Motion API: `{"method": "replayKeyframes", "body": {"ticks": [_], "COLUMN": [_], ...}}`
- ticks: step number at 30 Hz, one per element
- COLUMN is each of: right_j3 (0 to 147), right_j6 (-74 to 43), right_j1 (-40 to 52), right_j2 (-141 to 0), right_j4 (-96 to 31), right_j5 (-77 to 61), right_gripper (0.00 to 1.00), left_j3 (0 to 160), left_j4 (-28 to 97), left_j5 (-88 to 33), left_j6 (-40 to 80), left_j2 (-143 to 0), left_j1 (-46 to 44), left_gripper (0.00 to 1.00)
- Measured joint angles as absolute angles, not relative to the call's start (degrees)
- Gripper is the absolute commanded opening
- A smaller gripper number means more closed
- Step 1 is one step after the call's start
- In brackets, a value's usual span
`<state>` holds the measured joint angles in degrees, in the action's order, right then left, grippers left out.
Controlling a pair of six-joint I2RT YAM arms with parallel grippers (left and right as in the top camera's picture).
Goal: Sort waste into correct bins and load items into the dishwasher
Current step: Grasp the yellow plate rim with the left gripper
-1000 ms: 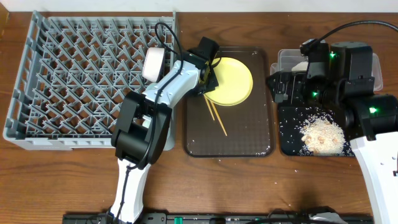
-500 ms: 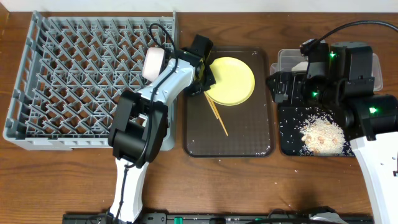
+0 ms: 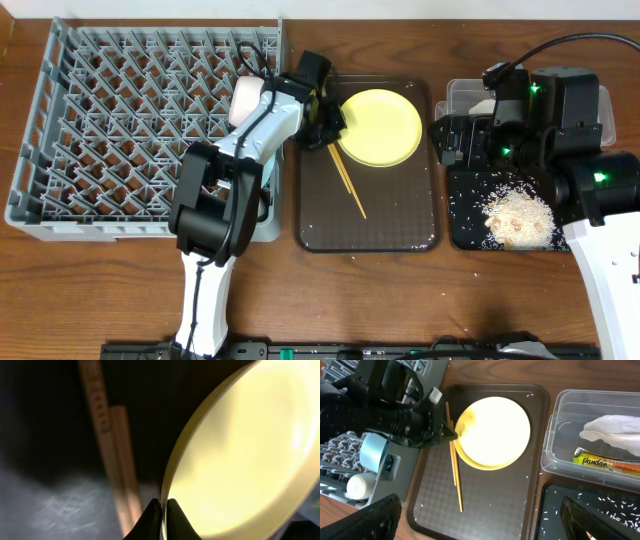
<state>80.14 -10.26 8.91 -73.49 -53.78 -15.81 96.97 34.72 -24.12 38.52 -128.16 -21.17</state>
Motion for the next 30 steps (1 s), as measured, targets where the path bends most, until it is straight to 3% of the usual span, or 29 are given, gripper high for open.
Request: {"method": "replayKeyframes", "body": {"ticks": [9, 17, 22, 30], "right_j3": [80.1, 80.1, 80.1, 80.1], "right_j6": [-10.3, -10.3, -10.3, -10.3], "right_j1": [8.9, 8.9, 8.9, 8.9], "right_j2": [-73.5, -73.5, -73.5, -73.5], "right_j4": [-53.8, -53.8, -53.8, -53.8], "right_j5": [-15.8, -15.8, -15.8, -15.8], "right_gripper": [0.99, 0.99, 0.99, 0.99], "left_j3": [97.0, 97.0, 97.0, 97.0], "left_j4": [31.9, 33.9, 33.6, 32.5], "left_j5": [-29.7, -26.9, -27.6, -28.1], "left_j6": [37.4, 37.1, 37.1, 37.0], "left_j2": [-128.2, -128.2, -128.2, -128.2], "left_j1": [-21.0, -20.9, -20.0, -19.6], "left_gripper": [0.08, 0.4, 0.47, 0.47]}}
